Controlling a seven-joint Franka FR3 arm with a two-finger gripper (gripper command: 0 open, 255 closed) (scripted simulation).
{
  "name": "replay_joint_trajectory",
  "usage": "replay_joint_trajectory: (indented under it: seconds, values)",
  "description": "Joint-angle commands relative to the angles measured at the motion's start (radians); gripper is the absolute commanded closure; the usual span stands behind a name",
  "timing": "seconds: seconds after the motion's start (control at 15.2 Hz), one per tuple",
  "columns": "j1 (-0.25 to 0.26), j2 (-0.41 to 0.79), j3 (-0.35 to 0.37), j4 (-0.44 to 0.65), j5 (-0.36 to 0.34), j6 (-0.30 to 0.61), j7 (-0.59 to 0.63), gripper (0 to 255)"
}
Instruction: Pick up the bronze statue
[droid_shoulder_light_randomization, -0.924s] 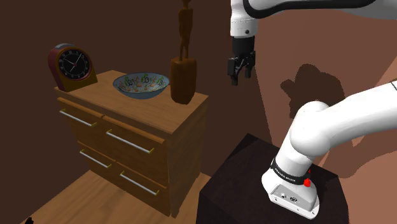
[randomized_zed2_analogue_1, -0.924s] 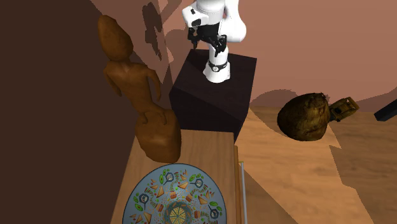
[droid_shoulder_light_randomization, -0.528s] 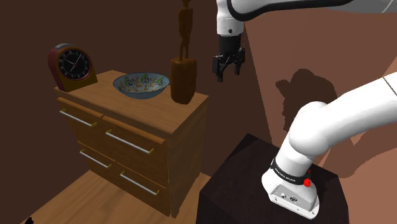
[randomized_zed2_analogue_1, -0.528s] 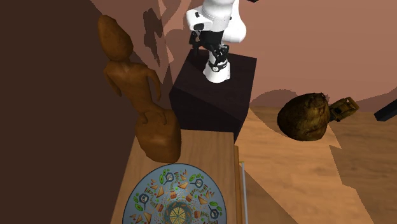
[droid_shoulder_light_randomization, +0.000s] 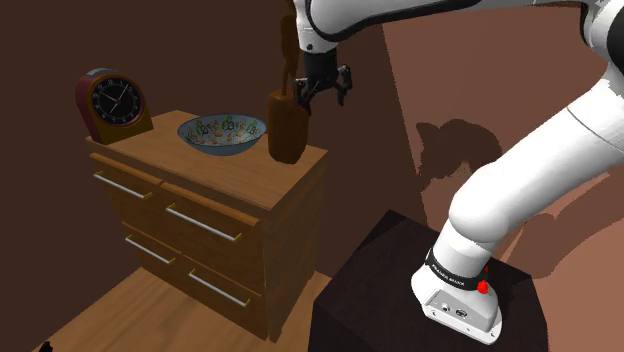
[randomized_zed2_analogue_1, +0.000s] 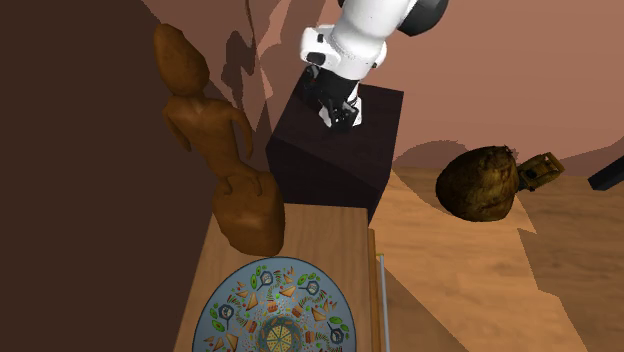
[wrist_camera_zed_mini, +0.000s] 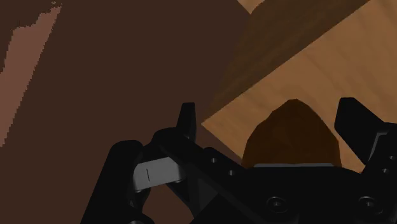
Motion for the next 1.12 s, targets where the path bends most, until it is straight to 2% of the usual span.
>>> replay_joint_trajectory:
  seconds: [0.0, 0.26, 0.53, 0.79, 1.06]
  values:
    - [-0.028, 0.071, 0.039, 0.073, -0.054, 0.004, 0.106, 0]
    - [-0.069, 0.221, 0.107, 0.237, -0.182, -0.026, 0.307, 0]
    - [-0.079, 0.384, 0.154, 0.434, -0.333, -0.107, 0.494, 0]
    - [-0.044, 0.561, 0.17, 0.671, -0.497, -0.232, 0.643, 0]
    - [0.043, 0.758, 0.146, 0.971, -0.67, -0.384, 0.732, 0]
